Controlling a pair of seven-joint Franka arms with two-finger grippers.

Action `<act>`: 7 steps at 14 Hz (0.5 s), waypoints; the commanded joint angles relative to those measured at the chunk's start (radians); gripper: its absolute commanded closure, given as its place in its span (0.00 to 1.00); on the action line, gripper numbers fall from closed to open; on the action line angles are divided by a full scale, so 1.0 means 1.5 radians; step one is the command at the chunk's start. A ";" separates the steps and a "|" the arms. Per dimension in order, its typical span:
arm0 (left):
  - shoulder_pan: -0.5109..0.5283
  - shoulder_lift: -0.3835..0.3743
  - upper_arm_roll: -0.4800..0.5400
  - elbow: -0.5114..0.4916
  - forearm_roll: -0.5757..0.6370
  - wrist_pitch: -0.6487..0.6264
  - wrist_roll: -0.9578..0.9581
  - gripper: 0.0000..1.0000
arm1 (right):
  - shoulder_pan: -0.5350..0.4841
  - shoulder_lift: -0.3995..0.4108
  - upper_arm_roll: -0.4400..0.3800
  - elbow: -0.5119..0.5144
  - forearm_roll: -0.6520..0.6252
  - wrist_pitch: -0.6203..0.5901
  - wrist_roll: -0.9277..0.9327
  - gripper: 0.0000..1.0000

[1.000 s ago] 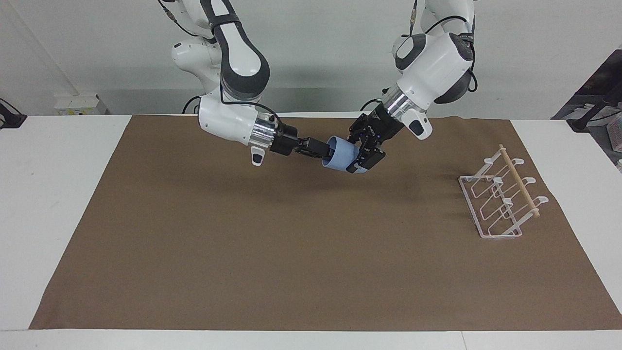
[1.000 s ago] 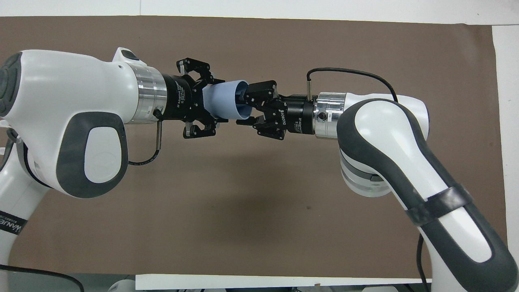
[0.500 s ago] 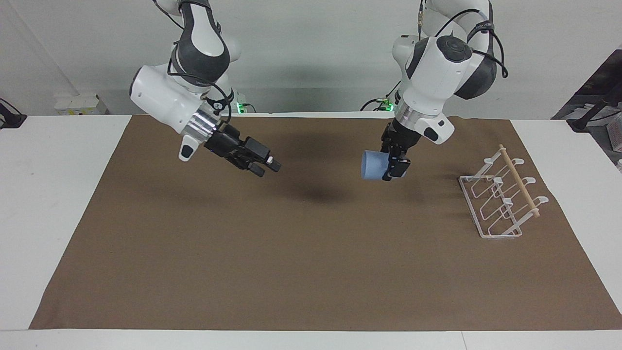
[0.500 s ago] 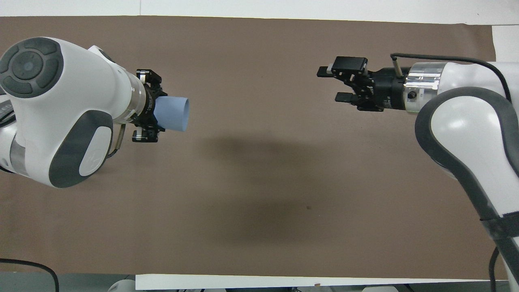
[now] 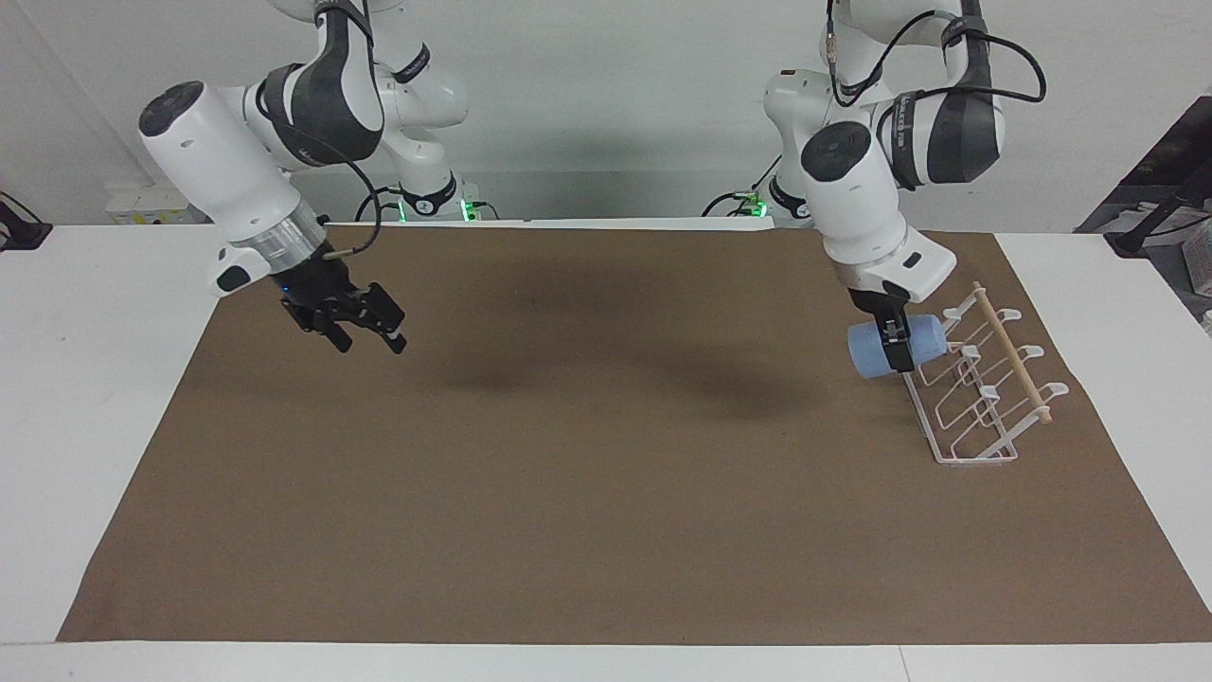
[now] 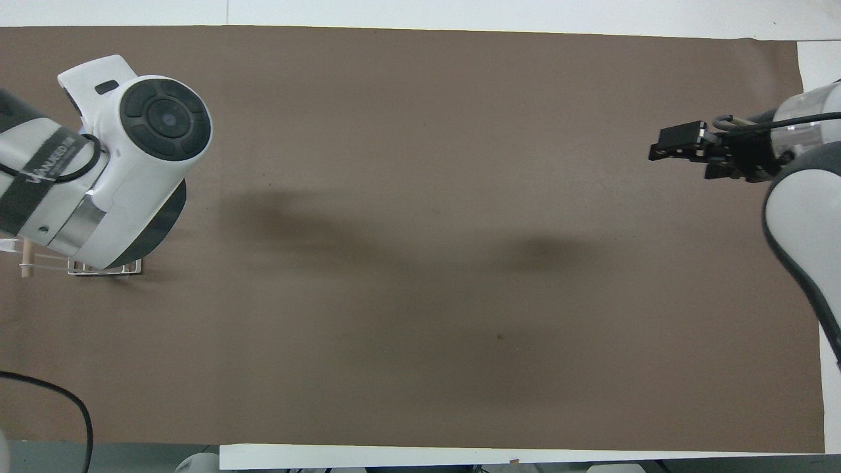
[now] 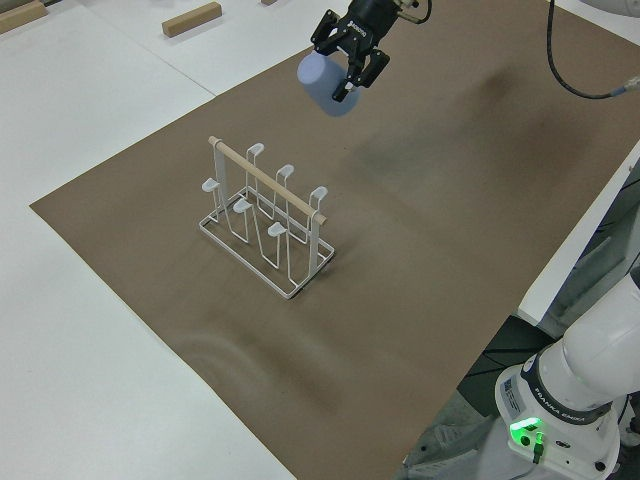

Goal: Hang cup on cup holder
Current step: 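Carry the cup toward the rack while the right gripper withdraws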

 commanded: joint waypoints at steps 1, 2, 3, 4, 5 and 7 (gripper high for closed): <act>0.042 0.031 -0.003 -0.004 0.146 -0.018 -0.004 0.61 | -0.008 -0.005 0.005 0.101 -0.067 -0.158 -0.004 0.01; 0.055 0.028 -0.003 -0.014 0.196 -0.016 -0.004 0.61 | -0.009 -0.003 0.006 0.133 -0.085 -0.208 -0.005 0.01; 0.064 0.025 -0.004 -0.027 0.219 -0.007 -0.004 0.61 | -0.011 -0.003 0.004 0.150 -0.089 -0.242 -0.008 0.01; 0.065 0.028 -0.004 -0.034 0.232 0.003 -0.006 0.61 | -0.020 0.002 0.001 0.176 -0.089 -0.268 -0.014 0.01; 0.064 0.037 -0.003 -0.035 0.249 0.004 -0.006 0.61 | -0.025 0.009 0.007 0.186 -0.094 -0.280 -0.028 0.01; 0.058 0.044 -0.004 -0.035 0.259 0.000 -0.006 0.61 | -0.028 0.029 0.013 0.191 -0.093 -0.289 -0.032 0.01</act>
